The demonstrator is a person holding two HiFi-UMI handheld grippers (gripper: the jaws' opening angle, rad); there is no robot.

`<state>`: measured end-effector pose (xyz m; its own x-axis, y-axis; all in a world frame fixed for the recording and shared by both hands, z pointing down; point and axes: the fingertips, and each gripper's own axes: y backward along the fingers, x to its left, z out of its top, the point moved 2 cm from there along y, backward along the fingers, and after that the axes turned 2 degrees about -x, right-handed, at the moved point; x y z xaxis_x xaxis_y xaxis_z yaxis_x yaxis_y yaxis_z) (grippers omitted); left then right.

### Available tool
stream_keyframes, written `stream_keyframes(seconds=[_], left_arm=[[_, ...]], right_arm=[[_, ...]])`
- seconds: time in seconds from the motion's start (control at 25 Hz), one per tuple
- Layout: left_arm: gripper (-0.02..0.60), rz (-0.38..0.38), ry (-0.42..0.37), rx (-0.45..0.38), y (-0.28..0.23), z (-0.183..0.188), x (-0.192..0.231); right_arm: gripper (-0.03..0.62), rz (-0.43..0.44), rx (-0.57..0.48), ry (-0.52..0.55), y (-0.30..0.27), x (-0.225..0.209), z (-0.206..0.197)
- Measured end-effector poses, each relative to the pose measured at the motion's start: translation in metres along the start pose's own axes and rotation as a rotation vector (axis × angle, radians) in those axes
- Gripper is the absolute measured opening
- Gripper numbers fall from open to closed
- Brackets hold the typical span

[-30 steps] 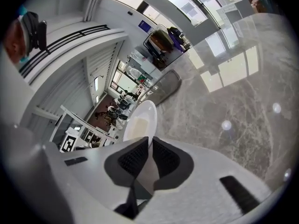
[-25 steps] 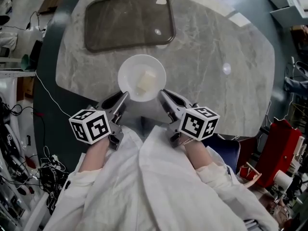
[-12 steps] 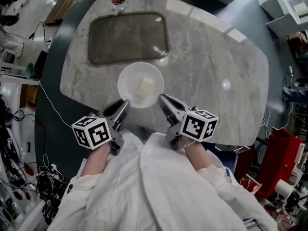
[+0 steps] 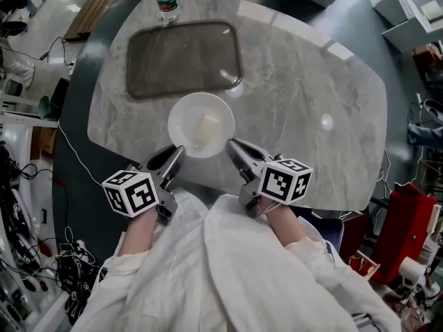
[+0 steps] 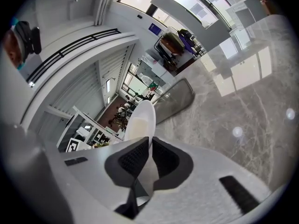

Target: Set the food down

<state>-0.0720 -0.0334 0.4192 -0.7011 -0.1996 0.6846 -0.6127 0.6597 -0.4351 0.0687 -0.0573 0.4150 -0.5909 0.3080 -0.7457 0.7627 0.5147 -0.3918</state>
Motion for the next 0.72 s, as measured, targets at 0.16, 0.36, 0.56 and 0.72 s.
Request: stream_keyframes(seconds=[0.16, 0.36, 0.56, 0.72], left_arm=[[0.058, -0.023, -0.026, 0.034, -0.006, 0.016, 0.013], [0.058, -0.043, -0.058, 0.065, -0.016, 0.043, 0.03], [0.058, -0.05, -0.067, 0.082, -0.033, 0.077, 0.055], [0.058, -0.059, -0.069, 0.089, -0.045, 0.101, 0.073]], right_arm=[[0.018, -0.025, -0.013, -0.018, -0.016, 0.0, 0.006], [0.02, -0.062, -0.015, -0.013, -0.04, 0.002, 0.021], [0.02, -0.087, -0.016, -0.02, -0.077, -0.002, 0.044], [0.02, -0.104, -0.017, -0.021, -0.102, -0.006, 0.06]])
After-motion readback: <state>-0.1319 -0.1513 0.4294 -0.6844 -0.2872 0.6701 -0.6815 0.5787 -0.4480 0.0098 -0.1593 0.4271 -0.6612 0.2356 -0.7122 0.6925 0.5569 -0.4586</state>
